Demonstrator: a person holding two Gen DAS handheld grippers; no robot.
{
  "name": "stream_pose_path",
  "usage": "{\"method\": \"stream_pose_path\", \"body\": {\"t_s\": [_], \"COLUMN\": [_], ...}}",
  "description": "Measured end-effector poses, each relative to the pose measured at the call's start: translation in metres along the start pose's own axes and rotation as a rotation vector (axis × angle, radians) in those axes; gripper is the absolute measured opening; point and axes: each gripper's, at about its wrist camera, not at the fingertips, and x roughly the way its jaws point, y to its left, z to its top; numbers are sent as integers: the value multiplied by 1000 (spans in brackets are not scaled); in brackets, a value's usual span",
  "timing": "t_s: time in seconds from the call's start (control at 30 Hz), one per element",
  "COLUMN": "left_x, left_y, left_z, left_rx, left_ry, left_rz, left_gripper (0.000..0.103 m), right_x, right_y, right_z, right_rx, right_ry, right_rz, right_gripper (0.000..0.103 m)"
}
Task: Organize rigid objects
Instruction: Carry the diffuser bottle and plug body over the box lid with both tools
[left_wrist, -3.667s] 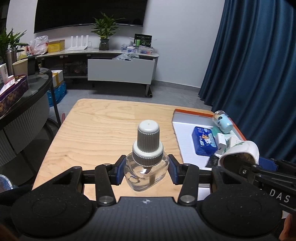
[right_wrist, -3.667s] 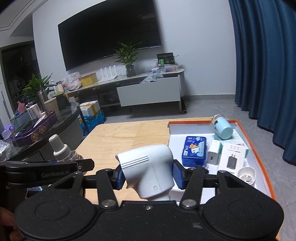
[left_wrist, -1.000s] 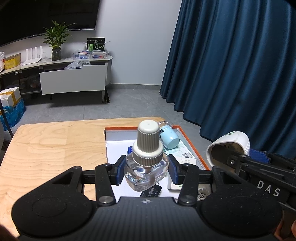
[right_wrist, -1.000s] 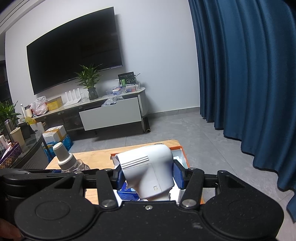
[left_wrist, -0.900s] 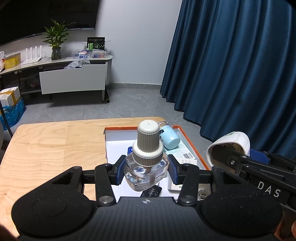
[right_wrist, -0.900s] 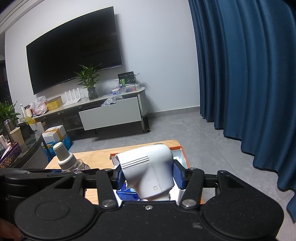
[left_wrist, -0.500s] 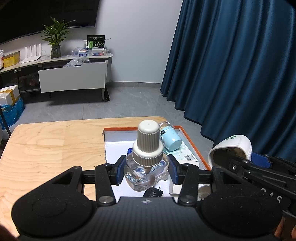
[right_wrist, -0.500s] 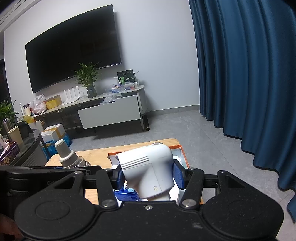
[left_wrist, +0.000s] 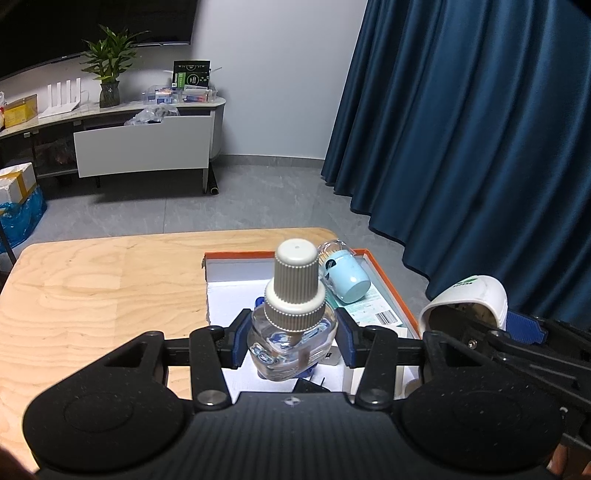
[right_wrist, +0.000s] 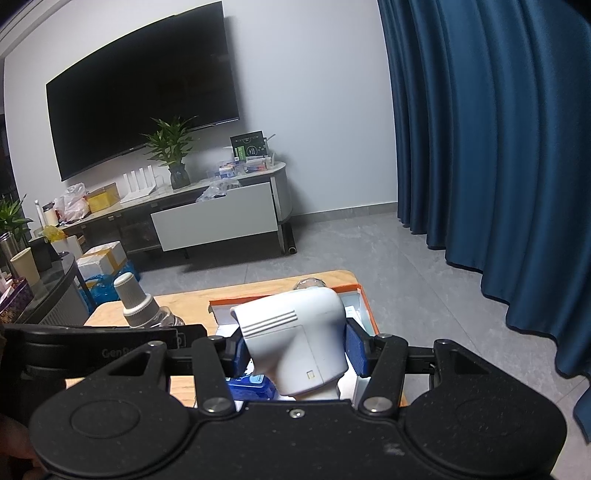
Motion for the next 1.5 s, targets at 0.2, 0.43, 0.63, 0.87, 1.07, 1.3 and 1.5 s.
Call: {"method": "stream_pose_path", "body": {"t_s": [0.2,0.43,0.63,0.87,1.07,1.3,1.5], "left_x": [7,14,20,26,31,41,53], "left_y": [0,-1,-1,-2,-2,-1,-1], "left_z": [3,6,9,10,11,17,21], "left_rx": [4,8,9,13,13,13,17], "left_ry": [3,7,13,17,24,32,42], "left_rz": [5,6,7,10,13,14,8], "left_gripper": [47,47,47,47,47,47,47], "right_x": [2,5,8,13,19,27,34], "right_y": [0,-1,-2,-2,-2,-3,-6], "right_z": [0,1,0,0,0,1,0], "right_rx": [0,2,4,7,9,13,24], "right_ry": [4,7,10,17,24,38,48], "right_rz": [-2,0,0,1,3,2,3], "right_gripper": [62,62,62,62,62,62,62]}}
